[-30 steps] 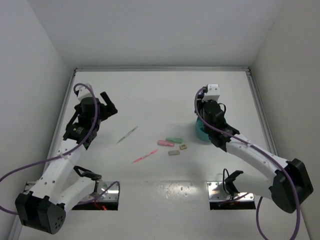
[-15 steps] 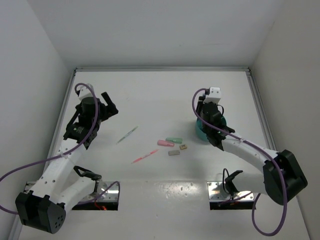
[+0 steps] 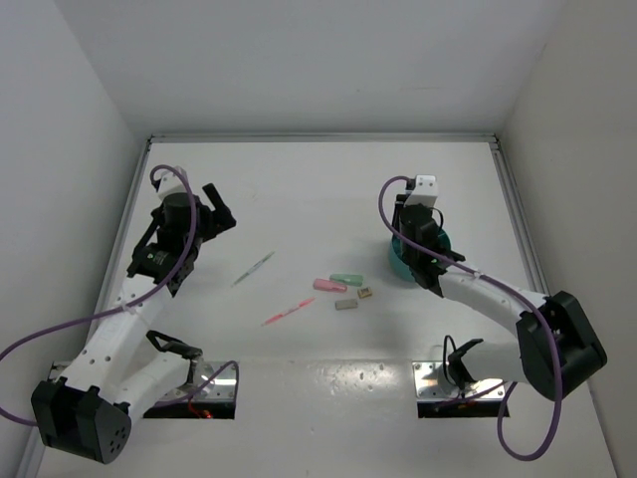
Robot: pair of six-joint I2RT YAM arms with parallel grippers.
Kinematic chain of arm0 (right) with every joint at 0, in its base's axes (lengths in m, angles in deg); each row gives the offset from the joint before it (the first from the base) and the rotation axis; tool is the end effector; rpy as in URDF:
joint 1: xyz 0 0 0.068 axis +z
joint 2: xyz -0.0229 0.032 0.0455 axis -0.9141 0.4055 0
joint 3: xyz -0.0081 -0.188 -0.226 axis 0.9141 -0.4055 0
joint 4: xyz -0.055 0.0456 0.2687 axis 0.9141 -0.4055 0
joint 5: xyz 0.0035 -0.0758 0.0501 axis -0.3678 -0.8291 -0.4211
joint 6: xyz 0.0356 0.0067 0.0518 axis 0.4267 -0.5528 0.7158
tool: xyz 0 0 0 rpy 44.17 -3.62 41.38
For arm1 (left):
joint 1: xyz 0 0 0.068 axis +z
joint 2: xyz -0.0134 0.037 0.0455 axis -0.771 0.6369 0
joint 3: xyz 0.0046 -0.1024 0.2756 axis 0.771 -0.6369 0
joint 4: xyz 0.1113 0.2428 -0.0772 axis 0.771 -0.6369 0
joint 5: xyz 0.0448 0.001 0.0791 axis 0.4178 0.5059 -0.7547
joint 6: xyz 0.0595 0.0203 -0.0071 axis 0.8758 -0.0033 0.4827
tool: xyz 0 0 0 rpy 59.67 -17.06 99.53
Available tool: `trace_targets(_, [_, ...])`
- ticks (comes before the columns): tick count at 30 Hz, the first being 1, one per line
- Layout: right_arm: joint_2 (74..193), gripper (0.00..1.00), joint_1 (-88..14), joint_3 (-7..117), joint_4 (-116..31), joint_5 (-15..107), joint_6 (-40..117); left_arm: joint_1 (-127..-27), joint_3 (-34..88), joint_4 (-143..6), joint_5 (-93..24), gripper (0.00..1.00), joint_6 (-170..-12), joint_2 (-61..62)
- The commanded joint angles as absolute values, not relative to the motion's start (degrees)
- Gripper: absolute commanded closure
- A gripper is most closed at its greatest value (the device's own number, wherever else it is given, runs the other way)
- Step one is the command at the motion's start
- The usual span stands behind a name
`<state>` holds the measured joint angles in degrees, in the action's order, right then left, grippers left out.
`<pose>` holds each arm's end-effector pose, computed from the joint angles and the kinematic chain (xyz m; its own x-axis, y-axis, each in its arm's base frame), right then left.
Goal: Sort the stationery into containers
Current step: Place the stationery in the storage box.
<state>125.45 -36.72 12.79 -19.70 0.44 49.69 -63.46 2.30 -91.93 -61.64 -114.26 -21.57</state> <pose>0.2632 0.1141 0.2321 -0.2134 0.1583 -0.9641 0.1907 0.9746 0.1178 0.2199 -0.0346 0.3211 -0.3222 -0.4845 -0.8133 -0.3122 0.8654 -0.3919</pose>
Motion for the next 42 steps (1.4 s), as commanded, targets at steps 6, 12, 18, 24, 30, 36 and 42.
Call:
trace_targets(6, [125.2, 1.0, -37.0, 14.0, -17.5, 2.5, 48.9, -63.0, 2.3, -91.2, -61.3, 0.01, -114.1, -21.7])
trace_targets(12, [125.7, 1.0, -37.0, 14.0, -17.5, 3.1, 48.3, -63.0, 2.3, -91.2, -61.3, 0.01, -114.1, -21.7])
trace_targets(18, [126.2, 1.0, -37.0, 14.0, -18.7, 4.1, 48.3, -63.0, 2.3, -91.2, -61.3, 0.01, -114.1, -21.7])
trace_targets(24, [125.7, 1.0, -37.5, 13.4, -19.4, 4.7, 47.8, -63.0, 2.3, -91.2, -61.3, 0.01, -114.1, -21.7])
trace_targets(30, [125.2, 0.93, -37.5, 13.4, -19.9, 5.2, 47.8, -63.0, 2.3, -91.2, -61.3, 0.01, -114.1, -21.7])
trace_targets(36, [124.7, 0.82, -37.5, 12.9, -20.4, 6.3, 47.3, -63.0, 2.3, -91.2, -61.3, 0.01, -114.1, -21.7])
trace_targets(42, [124.7, 0.7, -37.5, 12.4, -20.4, 7.0, 47.3, -63.0, 2.3, -91.2, -61.3, 0.01, -114.1, -21.7])
